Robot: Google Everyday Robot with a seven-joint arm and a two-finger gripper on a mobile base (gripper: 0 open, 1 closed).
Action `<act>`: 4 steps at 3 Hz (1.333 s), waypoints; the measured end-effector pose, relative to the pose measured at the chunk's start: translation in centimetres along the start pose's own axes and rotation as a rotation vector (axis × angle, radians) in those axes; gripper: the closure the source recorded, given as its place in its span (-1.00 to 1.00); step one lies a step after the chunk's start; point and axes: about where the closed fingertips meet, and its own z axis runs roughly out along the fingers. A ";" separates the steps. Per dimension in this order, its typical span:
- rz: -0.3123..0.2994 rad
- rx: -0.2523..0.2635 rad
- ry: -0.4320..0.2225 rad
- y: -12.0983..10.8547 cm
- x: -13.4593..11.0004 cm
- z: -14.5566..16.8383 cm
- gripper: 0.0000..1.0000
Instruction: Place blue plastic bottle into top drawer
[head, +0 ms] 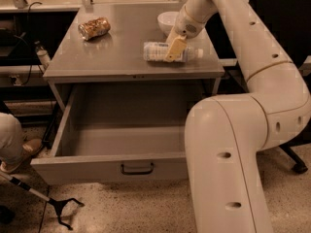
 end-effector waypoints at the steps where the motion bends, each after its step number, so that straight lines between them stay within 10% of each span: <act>1: -0.015 0.011 -0.011 0.4 0.3 -1.6 1.00; 4: -0.058 0.080 -0.002 11.3 0.1 -15.6 1.00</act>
Offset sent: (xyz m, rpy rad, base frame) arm -0.1100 -0.0435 0.0660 -0.0379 -0.0853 0.0613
